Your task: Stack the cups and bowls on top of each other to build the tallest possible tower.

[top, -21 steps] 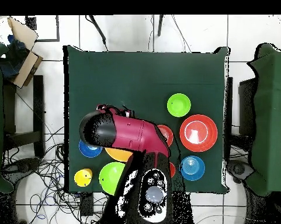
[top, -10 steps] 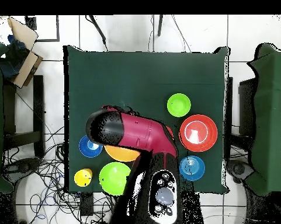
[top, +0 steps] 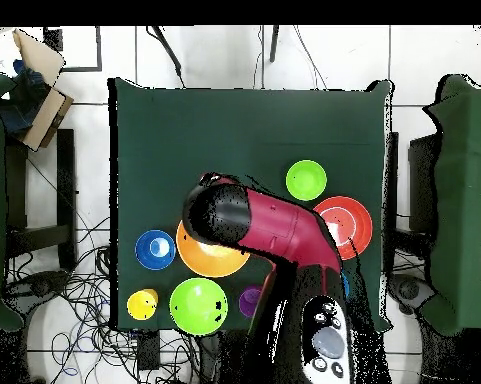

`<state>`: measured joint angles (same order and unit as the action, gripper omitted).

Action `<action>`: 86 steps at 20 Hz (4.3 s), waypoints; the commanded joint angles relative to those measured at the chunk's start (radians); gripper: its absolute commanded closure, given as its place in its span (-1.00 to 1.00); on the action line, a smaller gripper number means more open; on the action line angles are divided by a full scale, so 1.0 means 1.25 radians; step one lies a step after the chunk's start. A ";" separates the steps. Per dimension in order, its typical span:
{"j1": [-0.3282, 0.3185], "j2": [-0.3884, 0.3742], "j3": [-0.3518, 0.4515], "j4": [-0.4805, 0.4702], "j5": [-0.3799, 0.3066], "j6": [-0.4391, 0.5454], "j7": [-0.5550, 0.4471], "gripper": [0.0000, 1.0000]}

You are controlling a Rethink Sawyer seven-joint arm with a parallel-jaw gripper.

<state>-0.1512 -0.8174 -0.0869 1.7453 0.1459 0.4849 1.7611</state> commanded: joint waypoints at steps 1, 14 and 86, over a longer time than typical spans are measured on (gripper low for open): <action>-0.025 0.028 0.101 0.039 -0.031 -0.009 0.022 -1.00; -0.013 0.044 0.075 0.009 -0.037 -0.023 0.060 -1.00; -0.126 0.001 0.070 0.166 -0.266 -0.093 0.091 -1.00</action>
<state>-0.3643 -0.8379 0.0061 1.9166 -0.1610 0.2853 1.7611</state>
